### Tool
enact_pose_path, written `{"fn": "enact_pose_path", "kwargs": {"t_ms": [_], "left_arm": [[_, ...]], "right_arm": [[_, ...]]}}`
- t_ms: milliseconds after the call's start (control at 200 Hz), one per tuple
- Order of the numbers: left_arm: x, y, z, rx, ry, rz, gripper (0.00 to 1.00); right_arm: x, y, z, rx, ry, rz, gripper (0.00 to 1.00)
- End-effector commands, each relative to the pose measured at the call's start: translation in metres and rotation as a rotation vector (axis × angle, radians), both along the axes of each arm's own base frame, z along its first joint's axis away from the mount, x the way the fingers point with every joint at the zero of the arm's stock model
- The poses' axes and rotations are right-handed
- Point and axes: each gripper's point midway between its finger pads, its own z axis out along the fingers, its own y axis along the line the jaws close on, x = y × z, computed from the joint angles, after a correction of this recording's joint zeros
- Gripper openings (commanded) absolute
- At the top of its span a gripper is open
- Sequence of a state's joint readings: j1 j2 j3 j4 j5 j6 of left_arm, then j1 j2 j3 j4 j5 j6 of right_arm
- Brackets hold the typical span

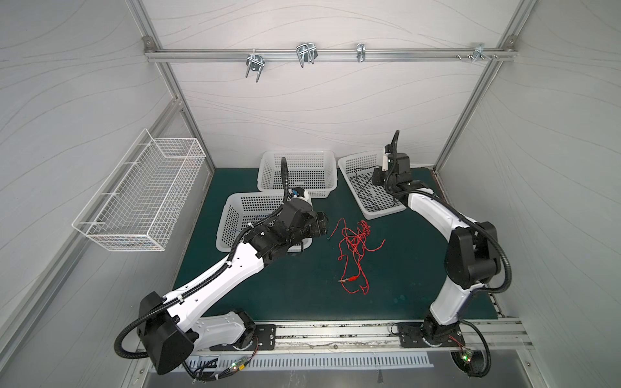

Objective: Untangle the cables
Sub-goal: 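Lower and open the right gripper to drop the black wire in the basket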

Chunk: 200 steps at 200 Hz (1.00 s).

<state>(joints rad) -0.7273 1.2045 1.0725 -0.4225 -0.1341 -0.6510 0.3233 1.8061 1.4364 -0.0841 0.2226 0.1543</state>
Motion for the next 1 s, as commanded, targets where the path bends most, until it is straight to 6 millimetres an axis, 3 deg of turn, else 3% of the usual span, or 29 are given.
{"fn": "enact_pose_path", "kwargs": {"t_ms": [0,115,250,405,525,700,895,995], "left_arm": [[0.007,-0.008,0.007,-0.012,0.003,-0.011,0.78],[0.011,-0.016,-0.004,0.006,0.039,-0.027,0.78],[0.014,-0.023,-0.018,0.027,0.084,-0.039,0.78],[0.016,-0.029,-0.037,0.052,0.133,-0.051,0.78],[0.017,-0.031,-0.049,0.077,0.170,-0.053,0.78],[0.018,-0.037,-0.064,0.088,0.213,-0.060,0.77],[0.021,-0.044,-0.072,0.095,0.236,-0.075,0.77],[0.022,-0.048,-0.076,0.095,0.244,-0.087,0.77]], "right_arm": [[-0.002,-0.011,-0.038,-0.029,0.105,-0.043,0.00],[-0.004,-0.013,-0.067,-0.030,0.184,-0.040,0.00],[-0.008,-0.016,-0.088,-0.019,0.248,-0.035,0.00],[-0.011,-0.018,-0.096,0.004,0.296,-0.023,0.13],[-0.013,-0.017,-0.084,0.030,0.290,-0.004,0.22],[-0.023,-0.010,-0.043,0.063,0.236,0.042,0.38],[-0.058,0.003,0.000,0.091,0.162,0.116,0.52],[-0.081,0.010,0.008,0.103,0.155,0.163,0.55]]}}
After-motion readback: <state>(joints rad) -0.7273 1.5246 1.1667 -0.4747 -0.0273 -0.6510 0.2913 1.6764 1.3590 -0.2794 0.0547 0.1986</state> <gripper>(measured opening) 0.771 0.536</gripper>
